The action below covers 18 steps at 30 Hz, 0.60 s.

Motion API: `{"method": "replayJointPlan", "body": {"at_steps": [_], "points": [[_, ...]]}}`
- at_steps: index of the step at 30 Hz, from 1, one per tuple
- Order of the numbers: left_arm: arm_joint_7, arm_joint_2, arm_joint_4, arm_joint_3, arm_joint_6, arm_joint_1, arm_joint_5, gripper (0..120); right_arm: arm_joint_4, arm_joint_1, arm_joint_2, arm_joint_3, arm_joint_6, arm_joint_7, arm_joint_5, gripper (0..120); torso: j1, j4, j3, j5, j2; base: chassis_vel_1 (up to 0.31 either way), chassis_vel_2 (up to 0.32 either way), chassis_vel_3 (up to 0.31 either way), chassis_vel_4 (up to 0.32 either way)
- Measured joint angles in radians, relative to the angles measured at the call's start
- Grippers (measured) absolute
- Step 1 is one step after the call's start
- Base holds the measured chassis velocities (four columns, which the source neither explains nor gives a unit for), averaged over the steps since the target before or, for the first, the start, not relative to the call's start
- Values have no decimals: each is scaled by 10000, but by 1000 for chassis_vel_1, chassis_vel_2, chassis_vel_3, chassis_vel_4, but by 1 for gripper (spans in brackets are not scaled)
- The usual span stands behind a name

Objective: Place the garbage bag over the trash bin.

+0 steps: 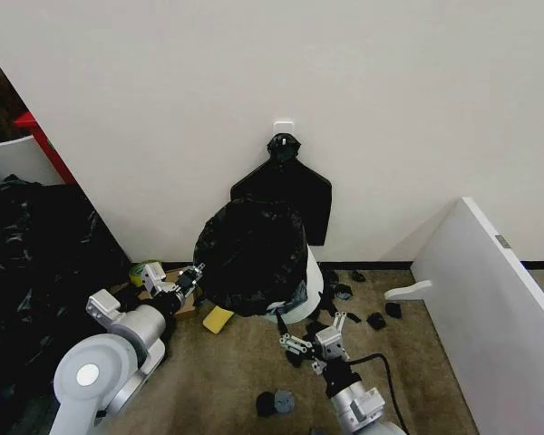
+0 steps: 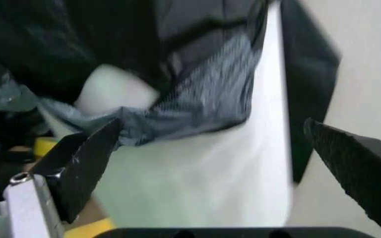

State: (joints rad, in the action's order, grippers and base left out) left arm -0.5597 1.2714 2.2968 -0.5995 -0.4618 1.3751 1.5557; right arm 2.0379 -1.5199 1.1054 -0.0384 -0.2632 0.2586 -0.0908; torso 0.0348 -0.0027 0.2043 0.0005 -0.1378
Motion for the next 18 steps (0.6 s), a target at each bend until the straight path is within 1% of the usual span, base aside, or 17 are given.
{"method": "replayJointPlan", "body": {"at_steps": [2, 3, 6, 9, 18], "points": [[1, -23, 2, 24, 8, 22, -60, 5, -3, -20, -5, -117, -160, 3, -212, 100, 0, 0, 0, -1, 0, 0, 0, 0, 0], [21, -69, 7, 81, 26, 48, -181, 5, 33, -63, -33, -313, -417, 35, -438, 100, 0, 1, 0, 0, 0, 0, 0, 0, 0], [71, -145, -23, 180, 62, 30, -347, 5, 243, -174, -105, -437, -539, 273, -371, 100, 0, 2, 0, 0, 0, 0, 0, 0, 0], [118, -240, -270, 330, 146, -99, -513, 5, 455, -469, -214, -424, -549, 612, -72, 100, 0, 1, 0, 0, 0, 0, 0, 0, 0], [274, -258, -856, 780, 298, -396, -911, 5, 904, -1051, -444, -114, -585, 631, 1006, 100, 0, -1, 0, 0, 0, 0, 0, 0, 0]]}}
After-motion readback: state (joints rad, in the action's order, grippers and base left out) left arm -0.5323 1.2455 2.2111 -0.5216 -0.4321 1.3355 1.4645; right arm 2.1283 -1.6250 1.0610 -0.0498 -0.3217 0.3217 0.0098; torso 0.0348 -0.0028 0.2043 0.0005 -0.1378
